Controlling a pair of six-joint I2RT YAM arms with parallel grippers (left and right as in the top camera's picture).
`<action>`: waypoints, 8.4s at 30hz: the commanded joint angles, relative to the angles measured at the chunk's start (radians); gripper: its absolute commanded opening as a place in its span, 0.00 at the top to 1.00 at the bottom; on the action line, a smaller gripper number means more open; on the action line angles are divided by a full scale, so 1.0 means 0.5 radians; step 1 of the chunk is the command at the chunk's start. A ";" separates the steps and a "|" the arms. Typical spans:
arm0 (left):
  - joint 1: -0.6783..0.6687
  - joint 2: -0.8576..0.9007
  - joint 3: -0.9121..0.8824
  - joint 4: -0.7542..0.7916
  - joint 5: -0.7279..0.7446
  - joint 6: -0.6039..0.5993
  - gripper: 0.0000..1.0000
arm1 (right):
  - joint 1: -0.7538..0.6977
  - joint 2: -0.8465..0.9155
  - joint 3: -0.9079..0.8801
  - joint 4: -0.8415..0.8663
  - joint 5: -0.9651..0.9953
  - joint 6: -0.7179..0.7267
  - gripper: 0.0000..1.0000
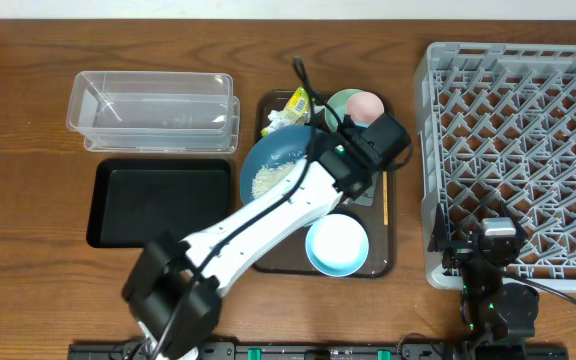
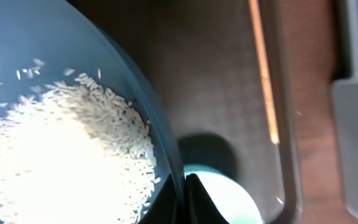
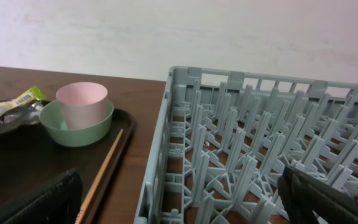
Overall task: Sort waste into correct bins and load items into the dishwasher rack
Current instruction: 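Lift the blue plate with the left gripper toward the black tray, then tilt the blue plate over the black tray to dump the rice, then carry the empty blue plate back and lower it onto the brown tray, then release the plate and retract the left gripper to the side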
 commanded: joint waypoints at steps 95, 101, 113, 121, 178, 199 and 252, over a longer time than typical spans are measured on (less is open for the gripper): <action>2.730 -0.801 -0.729 -0.107 3.188 0.935 0.94 | -0.010 -0.011 -0.007 -0.005 -0.015 -0.018 0.01; 2.818 -0.801 -0.729 -0.134 3.173 0.936 0.94 | -0.010 -0.011 -0.007 -0.005 -0.015 -0.018 0.01; 2.933 -0.790 -0.729 -0.311 3.227 0.892 0.94 | -0.010 -0.011 -0.007 -0.005 -0.016 -0.018 0.01; 2.969 -0.788 -0.729 -0.436 3.195 0.992 0.94 | -0.010 -0.011 -0.007 -0.005 -0.016 -0.018 0.01; 0.515 -1.377 -0.729 0.586 0.252 0.201 0.94 | -0.010 -0.011 -0.007 -0.005 -0.016 -0.018 0.01; 0.044 -0.240 -0.729 1.032 -0.159 0.201 0.94 | -0.010 -0.011 -0.007 -0.005 -0.015 -0.018 0.01; 0.996 -1.433 -0.729 -0.046 -0.486 0.041 0.19 | -0.010 -0.011 -0.007 -0.005 -0.016 -0.018 0.01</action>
